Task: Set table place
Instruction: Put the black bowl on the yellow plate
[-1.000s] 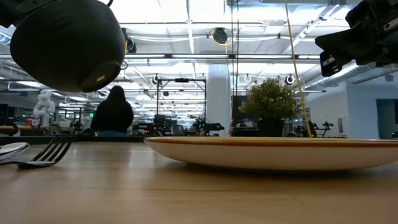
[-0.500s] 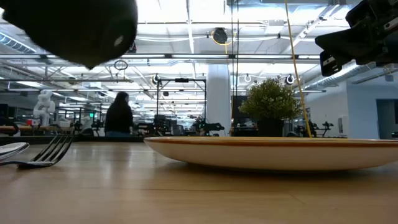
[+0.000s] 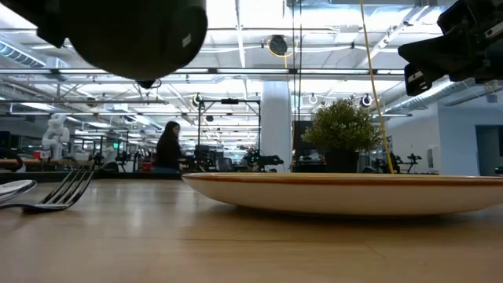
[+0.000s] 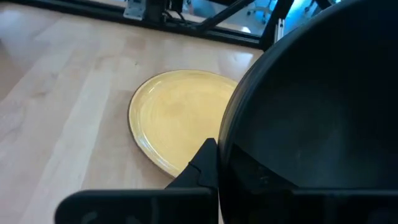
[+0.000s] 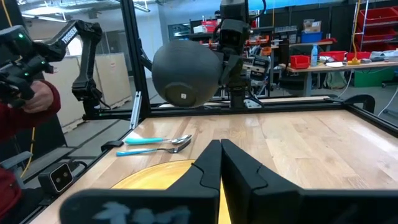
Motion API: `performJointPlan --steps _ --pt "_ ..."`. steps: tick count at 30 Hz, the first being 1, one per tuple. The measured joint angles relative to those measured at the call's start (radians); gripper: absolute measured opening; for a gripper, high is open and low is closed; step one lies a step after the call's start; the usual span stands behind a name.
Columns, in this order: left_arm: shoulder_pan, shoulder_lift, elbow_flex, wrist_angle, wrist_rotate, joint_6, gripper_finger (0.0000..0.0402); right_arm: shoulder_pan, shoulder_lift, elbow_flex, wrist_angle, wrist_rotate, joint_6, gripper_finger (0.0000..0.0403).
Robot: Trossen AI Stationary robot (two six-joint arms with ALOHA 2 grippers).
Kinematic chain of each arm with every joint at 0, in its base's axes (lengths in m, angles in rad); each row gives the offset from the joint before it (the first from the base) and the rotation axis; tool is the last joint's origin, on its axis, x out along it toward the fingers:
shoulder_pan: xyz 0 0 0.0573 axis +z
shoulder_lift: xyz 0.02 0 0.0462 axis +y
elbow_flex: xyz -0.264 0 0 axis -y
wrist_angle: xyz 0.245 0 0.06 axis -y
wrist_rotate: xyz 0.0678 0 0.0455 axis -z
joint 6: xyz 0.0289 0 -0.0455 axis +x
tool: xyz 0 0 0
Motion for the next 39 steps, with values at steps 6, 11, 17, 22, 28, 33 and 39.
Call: performJointPlan --steps 6,11,17,22,28,33,39 --pt "0.011 0.102 0.131 -0.020 0.080 0.074 0.0004 0.000 0.000 0.000 0.000 0.000 -0.007 0.0000" --pt "0.028 0.189 0.257 -0.097 0.081 0.127 0.0004 0.000 0.000 0.000 0.000 0.000 -0.007 0.0000" --pt "0.083 0.314 0.393 -0.230 0.081 0.138 0.0004 0.000 0.000 0.000 0.000 0.000 -0.007 0.0000" --pt "0.117 0.424 0.519 -0.383 0.102 0.181 0.0004 0.000 0.000 0.000 0.000 0.000 -0.008 0.0000" --pt "0.123 0.524 0.653 -0.473 0.140 0.251 0.0004 0.000 0.000 0.000 0.000 0.000 -0.011 0.0000" --pt "0.123 0.582 0.710 -0.491 0.198 0.292 0.0004 0.000 0.000 0.000 -0.001 0.000 -0.010 0.0000" --pt "0.125 0.625 0.715 -0.483 0.207 0.299 0.0004 0.000 0.000 0.000 -0.001 0.000 -0.015 0.0000"
